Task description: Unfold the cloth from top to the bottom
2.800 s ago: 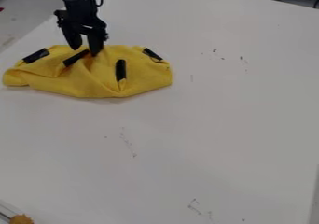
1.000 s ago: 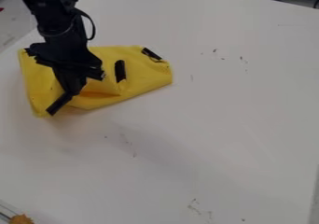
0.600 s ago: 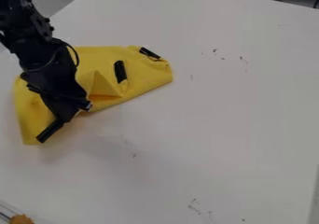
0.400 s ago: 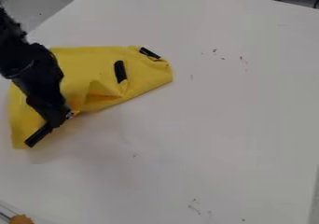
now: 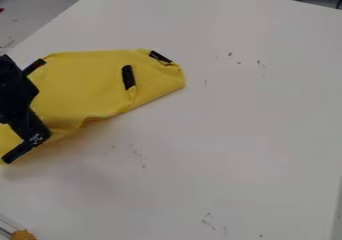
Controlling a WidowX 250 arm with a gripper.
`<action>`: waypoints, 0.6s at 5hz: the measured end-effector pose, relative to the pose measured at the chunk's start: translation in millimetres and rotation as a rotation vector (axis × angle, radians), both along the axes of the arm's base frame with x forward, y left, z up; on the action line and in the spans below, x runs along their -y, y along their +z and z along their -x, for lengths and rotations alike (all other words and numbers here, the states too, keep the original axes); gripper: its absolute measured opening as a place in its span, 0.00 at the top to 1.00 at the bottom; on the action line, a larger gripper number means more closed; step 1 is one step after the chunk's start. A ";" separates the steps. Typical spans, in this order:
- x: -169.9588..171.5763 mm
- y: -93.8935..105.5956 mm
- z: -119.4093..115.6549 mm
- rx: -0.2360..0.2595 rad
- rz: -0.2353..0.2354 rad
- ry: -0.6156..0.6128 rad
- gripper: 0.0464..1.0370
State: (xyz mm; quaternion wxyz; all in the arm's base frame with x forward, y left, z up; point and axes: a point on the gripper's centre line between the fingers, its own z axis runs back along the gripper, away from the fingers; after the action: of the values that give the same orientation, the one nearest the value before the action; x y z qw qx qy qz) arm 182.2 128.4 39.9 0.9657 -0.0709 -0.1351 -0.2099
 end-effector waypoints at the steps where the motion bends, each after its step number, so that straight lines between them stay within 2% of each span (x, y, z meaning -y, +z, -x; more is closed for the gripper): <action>1: 3.5 -2.9 4.3 -0.002 -0.066 0.041 0.82; 2: 12.3 12.9 0.0 -0.076 -0.150 0.119 0.56; 3: 25.1 42.7 -2.6 -0.146 -0.312 0.216 0.25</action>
State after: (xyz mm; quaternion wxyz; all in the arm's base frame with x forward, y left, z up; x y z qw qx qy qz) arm 184.8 103.3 82.6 0.9892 0.0793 -0.0373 -0.1178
